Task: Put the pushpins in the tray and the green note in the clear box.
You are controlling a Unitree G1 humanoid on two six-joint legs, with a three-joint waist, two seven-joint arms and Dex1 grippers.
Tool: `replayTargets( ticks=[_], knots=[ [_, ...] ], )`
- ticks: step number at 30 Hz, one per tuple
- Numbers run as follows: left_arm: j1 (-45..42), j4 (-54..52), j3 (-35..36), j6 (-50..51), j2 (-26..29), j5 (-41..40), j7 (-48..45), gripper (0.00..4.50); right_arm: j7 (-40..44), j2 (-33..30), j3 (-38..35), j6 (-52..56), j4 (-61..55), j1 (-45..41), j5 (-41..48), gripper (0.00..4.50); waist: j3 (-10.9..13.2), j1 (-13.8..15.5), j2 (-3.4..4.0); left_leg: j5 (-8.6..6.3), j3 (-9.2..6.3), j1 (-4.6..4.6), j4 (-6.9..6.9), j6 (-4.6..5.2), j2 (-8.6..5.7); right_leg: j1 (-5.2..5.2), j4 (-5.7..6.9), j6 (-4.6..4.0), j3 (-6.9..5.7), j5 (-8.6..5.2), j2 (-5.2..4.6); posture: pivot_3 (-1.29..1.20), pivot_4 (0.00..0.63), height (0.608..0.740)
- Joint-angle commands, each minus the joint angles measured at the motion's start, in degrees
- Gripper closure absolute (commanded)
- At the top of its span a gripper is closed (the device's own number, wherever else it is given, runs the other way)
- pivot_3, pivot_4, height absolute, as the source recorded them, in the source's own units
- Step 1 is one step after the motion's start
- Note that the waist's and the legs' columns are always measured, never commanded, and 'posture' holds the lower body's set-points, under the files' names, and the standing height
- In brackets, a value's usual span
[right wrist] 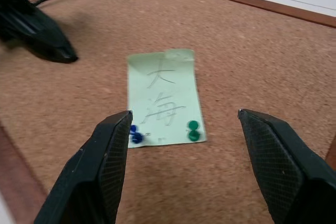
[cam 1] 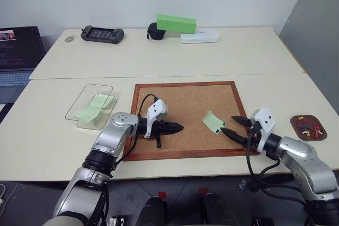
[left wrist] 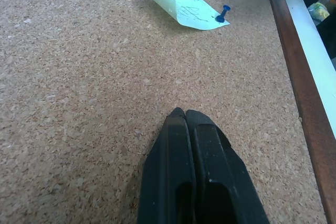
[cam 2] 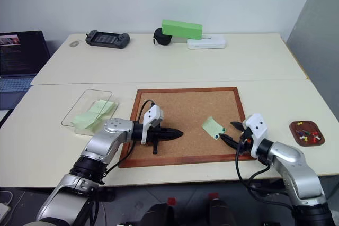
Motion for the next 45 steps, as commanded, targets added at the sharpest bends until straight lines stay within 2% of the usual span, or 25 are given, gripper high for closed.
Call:
replayTargets(
  ticks=[1, 15, 29, 33, 45],
  knots=[
    [0.9, -1.9, -0.4, 0.4, 0.4, 0.3, -0.2, 4.50, 0.2, 0.8, -0.4, -4.6, 3.0, -2.3, -1.5, 1.09, 0.0, 0.0, 0.00, 0.00, 0.00, 0.00, 0.00, 0.00, 0.00, 0.00, 0.00, 0.00, 0.00, 0.00, 0.00, 0.00, 0.150, 0.740],
    [1.7, -3.1, -0.5, 0.8, 0.9, 0.2, -0.2, 4.50, 2.2, 2.3, 3.7, -9.7, 7.6, -4.1, -4.0, 1.09, 0.0, 0.0, 0.00, 0.00, -0.01, 0.00, 0.00, 0.00, 0.01, -0.02, 0.01, 0.00, 0.01, 0.00, 0.00, 0.00, 0.150, 0.740],
    [1.9, -4.1, -0.5, 1.4, 1.0, 0.1, -0.2, 4.50, 1.7, 2.9, 2.6, -10.6, 10.0, -5.0, -4.0, 3.54, 0.0, 0.0, 0.00, 0.00, -0.01, 0.00, 0.00, 0.00, 0.01, -0.02, 0.01, 0.00, 0.01, 0.00, 0.00, 0.00, 0.150, 0.740],
    [1.4, -3.2, -0.3, 1.3, 0.7, 0.2, -0.1, 4.50, 2.5, 2.4, 2.9, -11.1, 10.1, -4.6, -4.4, 4.39, 0.0, 0.0, 0.00, 0.00, -0.02, 0.00, 0.00, 0.00, 0.01, -0.02, 0.01, 0.00, 0.01, 0.00, 0.00, 0.00, 0.150, 0.740],
    [1.4, -3.3, -0.2, 1.6, 0.9, 0.2, 0.0, 4.50, 1.3, 2.6, 0.1, -10.3, 3.0, -4.2, -1.8, 4.46, 0.0, 0.0, 0.00, 0.00, -0.02, -0.01, 0.00, 0.00, 0.01, -0.02, 0.02, 0.00, 0.01, 0.00, 0.00, 0.00, 0.150, 0.740]
  ],
)
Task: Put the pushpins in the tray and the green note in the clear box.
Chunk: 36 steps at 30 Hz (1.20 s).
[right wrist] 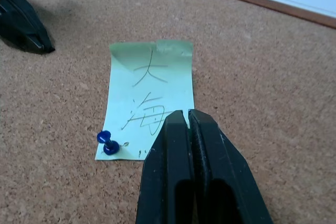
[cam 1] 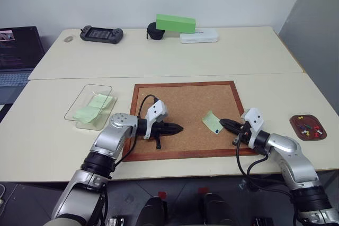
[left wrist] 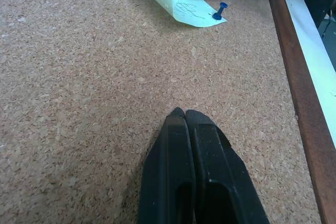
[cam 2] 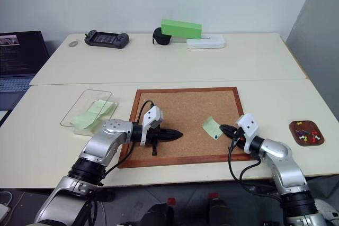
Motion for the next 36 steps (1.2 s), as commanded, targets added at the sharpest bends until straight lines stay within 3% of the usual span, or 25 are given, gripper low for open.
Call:
replayTargets(
  ticks=[1, 10, 19, 25, 36],
  knots=[
    [0.1, -0.5, -0.3, 0.3, 0.3, 0.3, -0.1, 4.50, -0.8, -0.2, -3.2, 1.0, -6.7, 0.0, 3.1, 4.46, 0.0, 0.0, 0.00, 0.00, 0.01, 0.00, 0.00, 0.00, 0.00, 0.00, 0.00, 0.00, 0.00, 0.00, 0.00, 0.00, 0.150, 0.740],
    [0.0, -0.4, -0.3, 0.3, 0.0, 0.2, 0.1, 4.50, -2.5, -1.0, -5.3, 4.0, -9.5, 1.1, 4.0, 4.46, 0.0, 0.0, 0.00, 0.00, 0.00, 0.00, 0.00, 0.00, 0.00, 0.00, 0.00, 0.00, 0.00, 0.00, 0.00, 0.00, 0.150, 0.740],
    [1.1, -1.0, -0.1, 0.2, 0.1, 0.1, 0.4, 4.50, -14.1, -2.4, -20.5, 9.3, -12.6, 5.2, 4.3, 4.46, 0.0, 0.1, 0.00, 0.00, -0.01, -0.01, -0.02, 0.00, 0.01, 0.00, 0.00, 0.00, 0.00, 0.00, -0.02, 0.00, 0.150, 0.740],
    [1.0, -0.3, -0.4, 0.0, -0.4, 0.1, 0.4, 4.50, -23.0, -3.2, -30.9, 11.5, -5.2, 6.3, 2.8, 4.46, 0.0, 0.0, 0.01, 0.00, 0.08, 0.02, -0.01, 0.00, 0.00, 0.01, 0.00, 0.00, 0.08, 0.00, -0.04, 0.00, 0.150, 0.740],
    [0.2, 0.7, -0.6, -1.3, -0.7, 0.5, 0.0, 4.50, -26.9, -2.7, -35.5, 17.4, 2.2, 3.9, 6.4, 4.46, -0.1, 0.0, 0.20, 0.00, 0.18, 0.08, -0.02, 0.01, -0.01, 0.13, -0.01, 0.00, 0.05, 0.00, -0.04, 0.00, 0.150, 0.740]
  ],
)
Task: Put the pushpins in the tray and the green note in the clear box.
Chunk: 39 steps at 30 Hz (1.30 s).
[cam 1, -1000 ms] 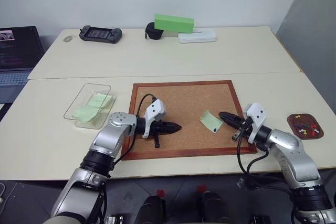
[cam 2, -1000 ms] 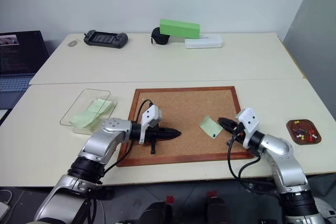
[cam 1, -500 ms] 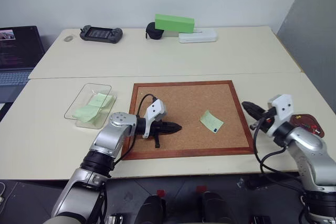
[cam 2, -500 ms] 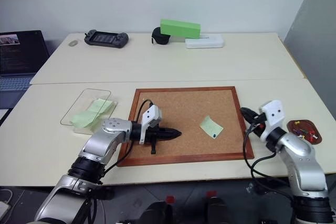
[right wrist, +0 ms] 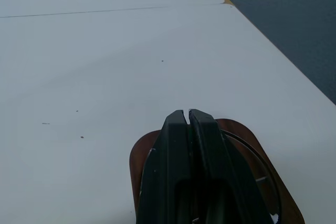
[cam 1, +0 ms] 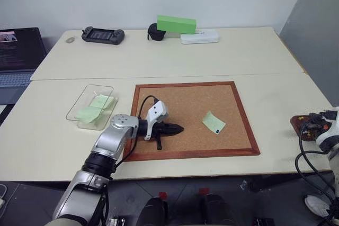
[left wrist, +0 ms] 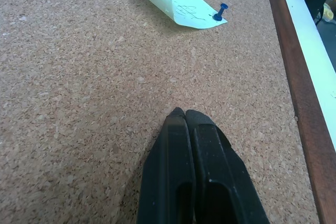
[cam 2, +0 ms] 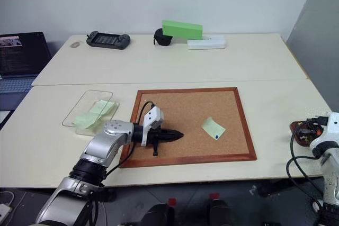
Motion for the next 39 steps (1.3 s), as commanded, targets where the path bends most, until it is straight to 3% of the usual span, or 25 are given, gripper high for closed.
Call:
replayTargets(
  ticks=[1, 5, 16, 39],
  knots=[
    [-0.1, 0.2, -0.7, -0.7, 0.0, 0.5, -0.4, 4.50, -0.5, -0.2, -1.8, 0.5, 1.1, -1.3, 1.7, 4.46, 0.0, 0.0, 0.00, 0.00, 0.00, 0.00, 0.00, 0.00, 0.00, 0.00, 0.00, 0.00, 0.00, 0.00, 0.00, 0.00, 0.150, 0.740],
    [-0.1, 0.3, -0.7, -0.8, 0.1, 0.6, -0.5, 4.50, -0.5, -0.7, -1.5, -0.4, 3.5, -2.3, 1.6, 4.46, 0.0, 0.0, 0.00, 0.00, 0.01, 0.00, 0.00, 0.00, 0.00, 0.01, -0.01, 0.00, 0.00, 0.00, 0.00, 0.00, 0.150, 0.740],
    [0.0, -0.2, -0.7, -0.7, 0.3, 0.6, -0.6, 4.50, -0.3, -1.5, -0.5, -2.9, 7.8, -4.0, 0.3, 2.15, 0.0, 0.0, 0.01, 0.00, 0.02, 0.00, 0.00, 0.00, 0.00, 0.01, -0.01, 0.00, 0.00, 0.00, 0.01, 0.00, 0.150, 0.740],
    [0.0, -0.3, -0.7, -0.5, 0.2, 0.5, -0.7, 4.50, -0.1, -2.3, 0.9, -7.2, 8.6, -3.8, -3.1, 2.15, 0.0, 0.0, 0.01, 0.00, 0.02, 0.00, 0.00, 0.00, 0.00, 0.01, -0.01, 0.00, 0.00, 0.00, 0.01, 0.00, 0.150, 0.740]
  ],
)
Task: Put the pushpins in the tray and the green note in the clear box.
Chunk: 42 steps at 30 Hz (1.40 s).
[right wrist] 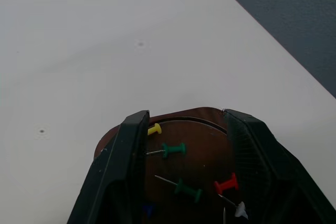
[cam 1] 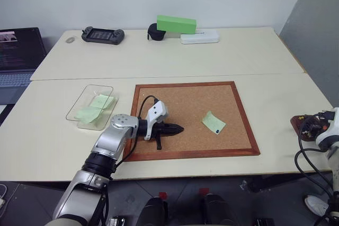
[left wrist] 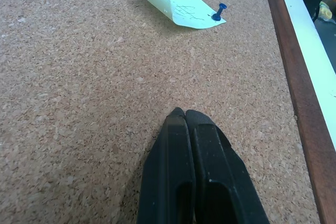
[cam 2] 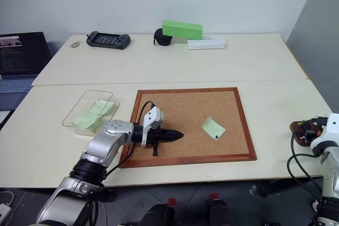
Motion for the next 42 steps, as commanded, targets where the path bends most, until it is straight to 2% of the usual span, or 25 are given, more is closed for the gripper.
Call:
replayTargets(
  ticks=[1, 4, 8, 12, 17, 21, 26, 42],
  knots=[
    [0.1, -0.9, -0.7, 0.2, 0.2, 0.3, -0.4, 4.50, 0.2, -0.8, -1.7, -2.7, -1.4, -0.8, 0.9, 2.15, 0.0, 0.0, 0.00, 0.00, 0.00, 0.00, 0.00, 0.00, 0.00, 0.00, 0.00, 0.00, 0.00, 0.00, 0.00, 0.00, 0.150, 0.740],
    [0.4, -1.3, -0.6, 0.5, 0.4, 0.2, -0.3, 4.50, 4.0, -0.6, -1.4, -3.6, -5.7, 0.7, 3.4, 2.15, 0.0, 0.0, 0.00, 0.00, 0.00, 0.00, 0.00, 0.00, 0.00, 0.00, 0.00, 0.00, 0.00, 0.00, 0.00, 0.00, 0.150, 0.740],
    [0.6, -1.4, -0.5, 0.6, 0.6, 0.1, -0.4, 4.50, 12.2, -1.8, 2.6, -3.3, -15.9, 5.4, 6.2, 2.15, 0.0, 0.0, 0.00, 0.00, -0.03, -0.01, -0.02, 0.00, 0.01, 0.00, -0.02, 0.00, -0.03, 0.00, 0.02, 0.00, 0.150, 0.740],
    [0.0, -0.6, -0.6, 0.5, 0.4, 0.2, -0.4, 4.50, 21.6, -4.3, 9.0, -1.1, -27.7, 9.9, 10.5, 2.15, 0.0, -0.1, 0.00, 0.00, -0.09, 0.01, -0.01, 0.00, 0.02, 0.01, -0.02, 0.00, -0.01, 0.00, 0.03, 0.00, 0.150, 0.740],
    [-0.5, -0.1, -0.8, 0.4, -0.1, 0.3, -0.1, 4.50, 25.3, -4.4, 19.1, -2.3, -32.3, 10.3, 8.5, 2.15, 0.0, 0.0, -0.04, 0.00, -0.12, 0.05, 0.02, 0.00, 0.00, 0.09, -0.05, 0.01, -0.08, 0.00, 0.04, 0.00, 0.150, 0.740],
    [-0.7, 0.2, -0.7, 0.2, -0.1, 0.5, -0.2, 4.50, 27.0, -3.1, 26.0, -5.6, -30.9, 8.4, 5.4, 2.15, 0.0, 0.0, -0.05, 0.00, -0.13, 0.03, 0.03, 0.00, 0.00, 0.08, -0.05, 0.01, -0.09, 0.00, 0.03, 0.00, 0.150, 0.740],
    [-0.5, -0.2, -0.6, 0.4, 0.4, 0.5, -0.4, 4.50, 28.4, -0.5, 31.2, -7.4, -26.3, 4.1, 3.8, 2.15, 0.0, 0.0, -0.05, 0.00, -0.19, 0.04, 0.03, 0.00, 0.00, 0.07, -0.05, 0.01, -0.09, -0.01, 0.03, 0.00, 0.150, 0.740],
    [1.2, -2.8, -0.3, 1.4, 1.4, 0.0, 0.0, 4.50, 30.4, 3.0, 36.7, -14.2, -13.7, -0.3, -1.7, 2.15, 0.0, -0.1, -0.07, 0.00, -0.24, 0.05, 0.01, 0.00, 0.01, 0.05, -0.04, 0.01, -0.10, -0.01, 0.04, 0.00, 0.150, 0.740]
  ],
)
